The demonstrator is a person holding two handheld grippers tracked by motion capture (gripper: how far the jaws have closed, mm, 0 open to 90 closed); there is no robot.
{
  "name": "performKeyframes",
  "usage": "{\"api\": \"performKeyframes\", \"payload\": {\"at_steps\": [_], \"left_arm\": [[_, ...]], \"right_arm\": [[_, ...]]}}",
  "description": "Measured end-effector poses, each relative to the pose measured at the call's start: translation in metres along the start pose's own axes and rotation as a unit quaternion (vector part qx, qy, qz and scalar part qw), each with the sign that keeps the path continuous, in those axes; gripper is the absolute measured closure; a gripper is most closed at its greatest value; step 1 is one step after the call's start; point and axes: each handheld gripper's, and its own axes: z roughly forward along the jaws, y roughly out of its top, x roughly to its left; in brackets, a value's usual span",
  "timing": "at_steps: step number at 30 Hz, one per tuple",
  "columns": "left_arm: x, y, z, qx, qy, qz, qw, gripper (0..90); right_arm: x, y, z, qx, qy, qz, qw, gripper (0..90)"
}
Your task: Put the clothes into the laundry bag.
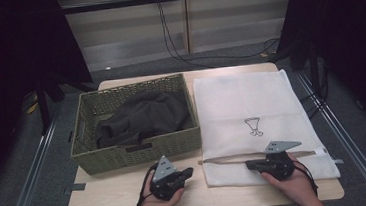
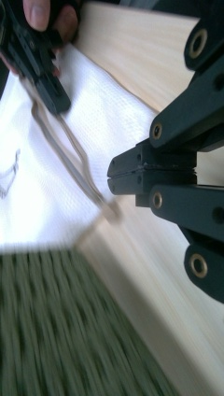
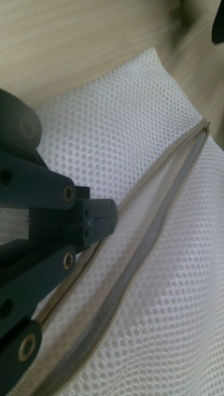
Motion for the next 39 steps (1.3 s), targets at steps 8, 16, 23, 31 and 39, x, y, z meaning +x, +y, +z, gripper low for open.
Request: {"api": "performKeyframes", "payload": {"at_steps": [8,16,23,31,39], "left_arm": [[-0.035,0.017,0.064,0.062,-0.071,0.007,0.9955,84.0],[-0.035,0.018,0.075,0.099,-0.073,0.014,0.9922,90.0],[-0.039,0.017,0.073,0.098,-0.06,0.027,0.993,90.0],[-0.035,0.017,0.073,0.102,-0.071,0.015,0.9921,90.0],[-0.035,0.017,0.074,0.102,-0.07,0.014,0.9922,90.0]], "right_arm": [[0.013,0.001,0.0,0.013,0.013,-0.006,0.9998,85.8],[0.001,0.014,0.001,0.025,-0.039,0.044,0.9979,90.0],[-0.001,0.024,-0.019,-0.062,-0.055,0.008,0.9965,84.9],[-0.01,0.013,-0.007,-0.001,-0.068,-0.035,0.9971,33.4],[-0.014,0.011,-0.004,0.015,-0.14,-0.013,0.9899,86.8]]}}
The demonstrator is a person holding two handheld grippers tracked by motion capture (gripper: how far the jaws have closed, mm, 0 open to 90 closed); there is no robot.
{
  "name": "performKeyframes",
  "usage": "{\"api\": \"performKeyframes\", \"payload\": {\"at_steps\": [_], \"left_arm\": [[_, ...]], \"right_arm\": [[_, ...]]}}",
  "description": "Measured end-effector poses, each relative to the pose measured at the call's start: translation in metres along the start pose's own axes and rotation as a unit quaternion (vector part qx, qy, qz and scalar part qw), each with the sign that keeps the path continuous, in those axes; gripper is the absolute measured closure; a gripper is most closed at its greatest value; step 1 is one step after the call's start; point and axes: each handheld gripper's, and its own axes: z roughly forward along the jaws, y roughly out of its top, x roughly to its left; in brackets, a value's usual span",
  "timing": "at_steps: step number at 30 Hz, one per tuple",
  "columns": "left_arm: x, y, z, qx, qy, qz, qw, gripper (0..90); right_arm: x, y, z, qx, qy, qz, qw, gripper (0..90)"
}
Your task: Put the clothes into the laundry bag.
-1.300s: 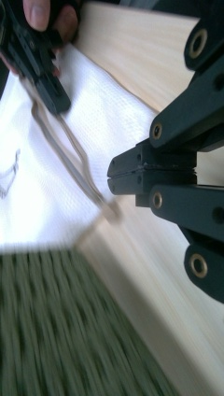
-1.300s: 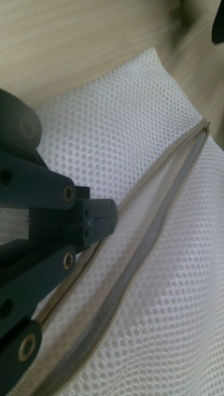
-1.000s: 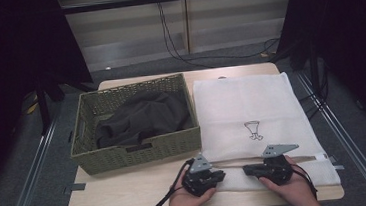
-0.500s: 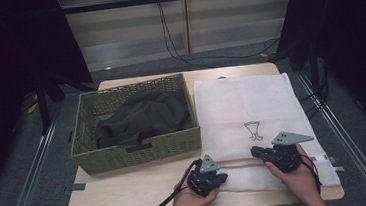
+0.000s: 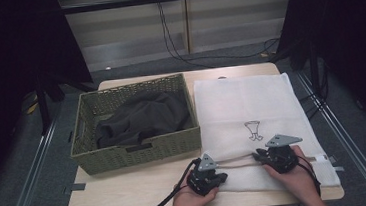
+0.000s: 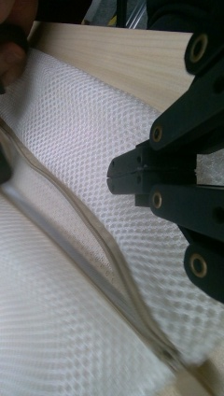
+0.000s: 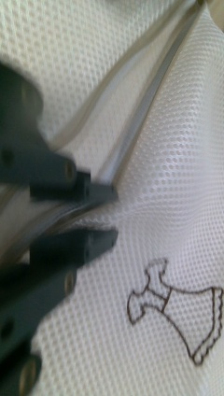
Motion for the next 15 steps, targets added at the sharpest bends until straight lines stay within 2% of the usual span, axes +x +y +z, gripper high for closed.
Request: {"api": "performKeyframes", "payload": {"at_steps": [2,3,4,5,7,8,9,10,11,13,14,15], "left_arm": [[0.0,0.0,0.0,0.0,0.0,0.0,1.0,90.0],[0.0,0.0,0.0,-0.002,-0.001,-0.006,1.0,90.0],[0.0,0.0,0.0,-0.002,-0.001,-0.006,1.0,90.0],[0.001,0.0,0.0,-0.002,-0.003,-0.005,1.0,90.0],[0.001,0.0,0.0,0.0,-0.003,-0.005,1.0,90.0],[0.001,0.0,0.0,0.0,-0.003,-0.005,1.0,90.0],[0.001,0.0,0.0,-0.004,-0.004,-0.007,1.0,90.0],[0.001,0.0,0.0,-0.004,-0.004,-0.007,1.0,90.0],[0.001,0.0,0.0,-0.002,-0.004,-0.006,1.0,90.0],[0.001,0.0,0.0,-0.002,-0.003,-0.006,1.0,90.0],[0.001,0.0,0.0,-0.002,-0.003,-0.006,1.0,90.0],[0.001,0.0,0.0,-0.002,-0.003,-0.006,1.0,90.0]], "right_arm": [[-0.001,0.001,-0.002,-0.005,-0.005,0.001,1.0,87.6],[-0.004,0.008,-0.016,-0.069,0.005,0.019,0.9974,88.0],[-0.004,0.008,-0.016,-0.069,0.005,0.019,0.9974,88.0],[-0.006,0.019,-0.042,-0.167,0.03,0.048,0.9843,87.8],[-0.006,0.025,-0.054,-0.194,0.028,0.041,0.9798,86.7],[-0.006,0.025,-0.054,-0.194,0.028,0.041,0.9798,86.7],[-0.007,0.023,-0.05,-0.167,0.024,0.027,0.9853,84.2],[-0.007,0.023,-0.05,-0.167,0.024,0.027,0.9853,84.2],[-0.011,0.011,-0.034,-0.138,0.002,0.032,0.9899,81.4],[-0.014,0.005,-0.023,-0.11,-0.011,0.025,0.9935,77.9],[-0.014,0.005,-0.023,-0.11,-0.011,0.025,0.9935,77.9],[-0.015,0.002,-0.018,-0.093,-0.021,0.011,0.9954,76.5]]}}
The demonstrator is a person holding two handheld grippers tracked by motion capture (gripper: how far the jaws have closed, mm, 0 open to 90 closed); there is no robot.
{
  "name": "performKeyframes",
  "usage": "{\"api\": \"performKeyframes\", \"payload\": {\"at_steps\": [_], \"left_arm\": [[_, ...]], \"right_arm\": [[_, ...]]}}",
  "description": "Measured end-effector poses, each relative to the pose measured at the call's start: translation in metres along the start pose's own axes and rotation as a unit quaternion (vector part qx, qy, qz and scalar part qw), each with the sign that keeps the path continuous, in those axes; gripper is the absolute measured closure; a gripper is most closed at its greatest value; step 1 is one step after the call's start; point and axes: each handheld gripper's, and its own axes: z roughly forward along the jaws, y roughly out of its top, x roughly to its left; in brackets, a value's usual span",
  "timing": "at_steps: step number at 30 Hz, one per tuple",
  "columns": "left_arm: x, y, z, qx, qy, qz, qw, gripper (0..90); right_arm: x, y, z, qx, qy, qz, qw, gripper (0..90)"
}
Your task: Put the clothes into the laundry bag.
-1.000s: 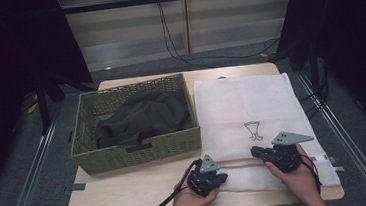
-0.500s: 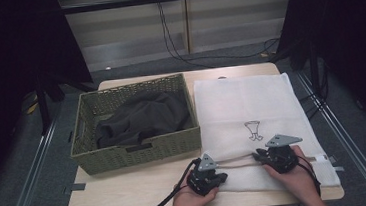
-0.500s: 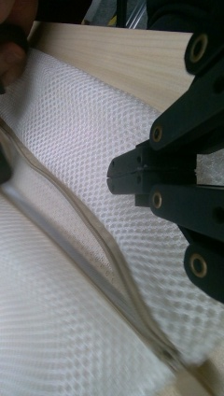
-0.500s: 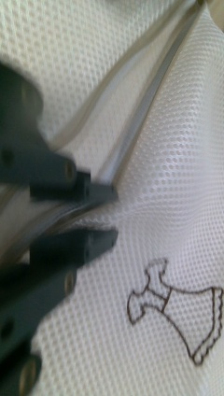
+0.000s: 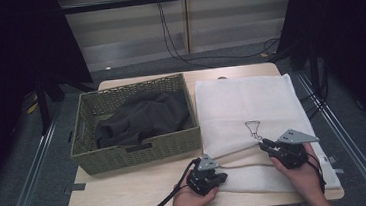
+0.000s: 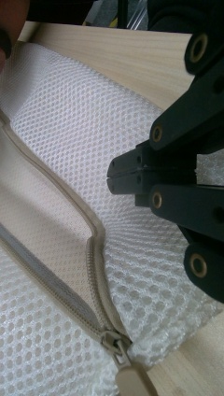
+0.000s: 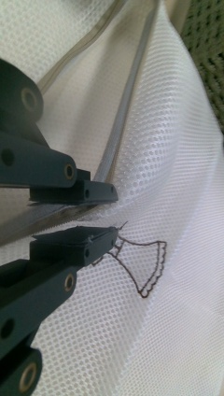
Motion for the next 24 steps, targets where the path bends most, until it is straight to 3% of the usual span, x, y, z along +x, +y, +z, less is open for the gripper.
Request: {"api": "performKeyframes", "payload": {"at_steps": [5,9,14,16,17,19,20,21,22,23,24], "left_arm": [[0.001,0.0,0.0,-0.002,-0.003,-0.004,1.0,90.0],[0.001,0.0,0.0,-0.002,-0.003,-0.004,1.0,90.0],[0.001,0.0,0.0,-0.002,-0.002,-0.004,1.0,90.0],[0.001,0.0,0.0,-0.002,-0.002,-0.004,1.0,90.0],[0.0,0.0,0.0,-0.002,-0.002,-0.004,1.0,90.0],[0.0,0.0,0.0,0.0,0.001,-0.003,1.0,90.0],[0.0,0.0,0.0,0.0,0.0,-0.001,1.0,90.0],[0.0,0.0,0.0,0.0,0.0,-0.001,1.0,90.0],[0.0,0.0,0.0,0.0,0.0,-0.001,1.0,90.0],[0.0,0.0,0.0,0.0,0.0,-0.001,1.0,90.0],[0.0,0.0,0.0,0.001,0.008,0.001,1.0,90.0]], "right_arm": [[0.003,-0.003,-0.001,0.01,-0.006,-0.011,0.9999,63.9],[0.009,-0.014,0.003,0.053,0.001,-0.04,0.9978,50.8],[0.009,-0.014,0.004,0.071,-0.008,-0.034,0.9969,39.9],[0.006,-0.012,0.011,0.095,-0.041,-0.019,0.9945,30.2],[0.005,-0.01,0.014,0.098,-0.049,-0.005,0.994,29.1],[0.004,-0.008,0.016,0.101,-0.06,-0.001,0.9931,28.5],[0.004,-0.004,0.022,0.098,-0.093,0.008,0.9909,30.3],[0.004,-0.004,0.022,0.098,-0.093,0.008,0.9909,30.3],[0.003,-0.001,0.026,0.097,-0.131,0.013,0.9865,32.4],[0.003,-0.001,0.026,0.097,-0.131,0.013,0.9865,32.4],[-0.002,0.0,0.026,0.09,-0.145,0.014,0.9852,38.3]]}}
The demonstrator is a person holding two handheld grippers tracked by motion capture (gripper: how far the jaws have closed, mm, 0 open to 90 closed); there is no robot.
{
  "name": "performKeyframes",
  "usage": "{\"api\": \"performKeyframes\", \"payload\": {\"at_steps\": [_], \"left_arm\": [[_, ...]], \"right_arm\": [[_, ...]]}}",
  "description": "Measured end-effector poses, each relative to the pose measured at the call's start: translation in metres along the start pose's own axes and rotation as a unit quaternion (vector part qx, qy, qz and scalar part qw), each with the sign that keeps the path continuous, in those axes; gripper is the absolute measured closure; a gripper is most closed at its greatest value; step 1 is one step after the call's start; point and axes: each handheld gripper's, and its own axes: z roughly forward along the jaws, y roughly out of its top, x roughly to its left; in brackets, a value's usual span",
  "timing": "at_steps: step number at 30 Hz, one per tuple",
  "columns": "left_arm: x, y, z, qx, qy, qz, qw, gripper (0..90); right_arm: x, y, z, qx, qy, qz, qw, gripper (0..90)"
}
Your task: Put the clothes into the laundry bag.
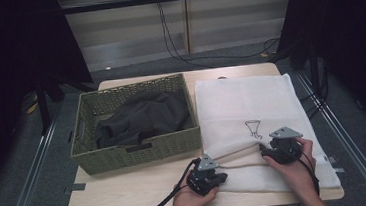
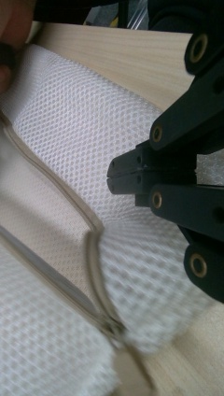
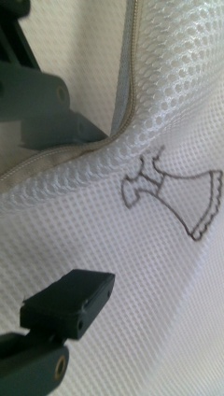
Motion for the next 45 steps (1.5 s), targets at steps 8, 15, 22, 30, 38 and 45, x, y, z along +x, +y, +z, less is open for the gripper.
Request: {"api": "performKeyframes", "payload": {"at_steps": [8,15,22,30,38,45], "left_arm": [[0.022,0.0,-0.012,0.0,0.074,-0.001,0.9973,90.0],[0.044,-0.005,-0.022,-0.019,0.094,-0.04,0.9946,90.0],[0.044,-0.007,-0.023,-0.02,0.078,-0.045,0.9958,90.0],[0.042,-0.011,-0.027,-0.022,0.051,-0.042,0.9976,90.0],[0.028,-0.001,-0.087,-0.126,0.06,-0.016,0.9901,63.5],[0.047,-0.004,-0.123,-0.172,0.078,-0.016,0.9819,28.0]], "right_arm": [[-0.03,0.031,-0.025,-0.058,0.077,-0.002,0.9953,70.4],[-0.024,0.014,-0.007,-0.02,0.034,-0.016,0.9991,61.3],[-0.032,0.013,-0.025,-0.071,0.118,0.017,0.9903,86.9],[-0.035,0.029,-0.041,-0.15,0.175,0.042,0.9722,87.5],[-0.031,0.028,-0.042,-0.143,0.168,0.023,0.9751,87.4],[-0.03,0.023,-0.04,-0.137,0.173,0.016,0.9752,87.3]]}}
